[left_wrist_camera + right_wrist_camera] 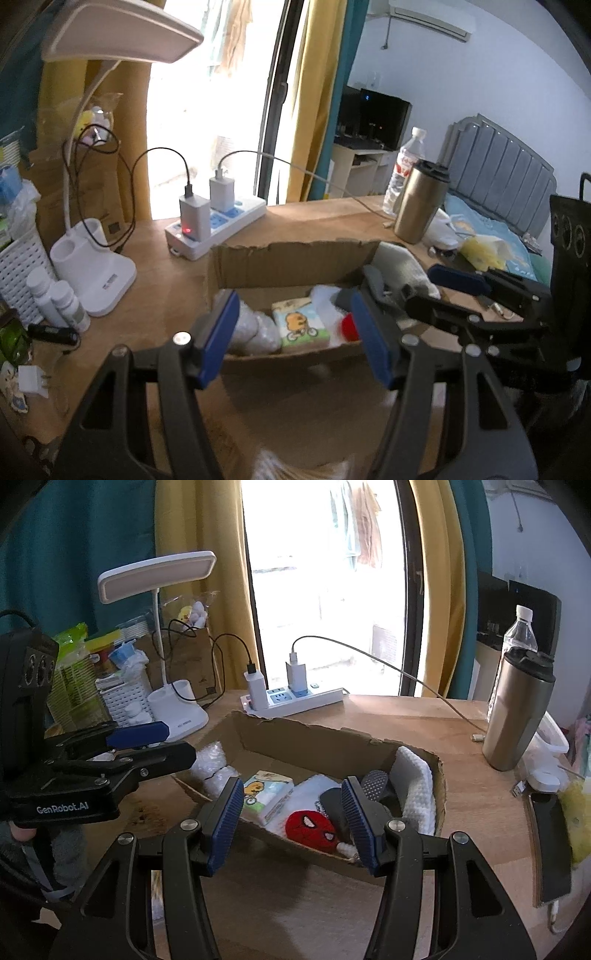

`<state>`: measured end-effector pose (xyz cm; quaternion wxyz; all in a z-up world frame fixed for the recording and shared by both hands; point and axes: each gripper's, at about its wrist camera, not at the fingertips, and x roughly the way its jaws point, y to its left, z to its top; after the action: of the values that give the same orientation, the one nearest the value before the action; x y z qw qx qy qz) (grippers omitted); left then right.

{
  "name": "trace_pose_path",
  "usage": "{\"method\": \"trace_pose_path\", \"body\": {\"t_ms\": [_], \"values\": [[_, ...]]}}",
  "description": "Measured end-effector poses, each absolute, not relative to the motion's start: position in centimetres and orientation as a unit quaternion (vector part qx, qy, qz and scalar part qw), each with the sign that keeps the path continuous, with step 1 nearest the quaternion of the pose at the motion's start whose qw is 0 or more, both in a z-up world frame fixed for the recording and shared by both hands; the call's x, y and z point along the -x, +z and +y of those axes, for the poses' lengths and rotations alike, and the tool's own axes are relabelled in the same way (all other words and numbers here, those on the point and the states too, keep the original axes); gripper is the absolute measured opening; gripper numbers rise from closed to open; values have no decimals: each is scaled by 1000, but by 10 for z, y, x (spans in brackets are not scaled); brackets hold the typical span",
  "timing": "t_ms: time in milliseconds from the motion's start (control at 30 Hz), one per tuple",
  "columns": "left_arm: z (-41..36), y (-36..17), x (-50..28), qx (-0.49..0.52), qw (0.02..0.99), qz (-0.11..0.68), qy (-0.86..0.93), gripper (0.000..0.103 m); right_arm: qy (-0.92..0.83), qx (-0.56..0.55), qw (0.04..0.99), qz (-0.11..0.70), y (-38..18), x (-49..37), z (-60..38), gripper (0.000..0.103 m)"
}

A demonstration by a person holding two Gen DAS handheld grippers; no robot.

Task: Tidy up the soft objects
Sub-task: 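Move the left gripper to the teddy bear while the right gripper approaches the cotton-swab bag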

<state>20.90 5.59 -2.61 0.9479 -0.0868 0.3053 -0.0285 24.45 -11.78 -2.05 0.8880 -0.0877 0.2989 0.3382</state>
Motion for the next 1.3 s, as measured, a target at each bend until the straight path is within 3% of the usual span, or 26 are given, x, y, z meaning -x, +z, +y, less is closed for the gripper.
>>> {"method": "trace_pose_path", "body": {"t_ms": [733, 867, 1300], "values": [[80, -42, -155, 114, 944, 308, -25, 74, 325, 106, 888, 307, -26, -212, -104, 64], [87, -50, -146, 123, 941, 314, -22, 89, 324, 108, 885, 316, -32, -209, -100, 64], [103, -63, -116, 139, 940, 310, -9, 90, 335, 131, 872, 331, -46, -190, -79, 75]]}}
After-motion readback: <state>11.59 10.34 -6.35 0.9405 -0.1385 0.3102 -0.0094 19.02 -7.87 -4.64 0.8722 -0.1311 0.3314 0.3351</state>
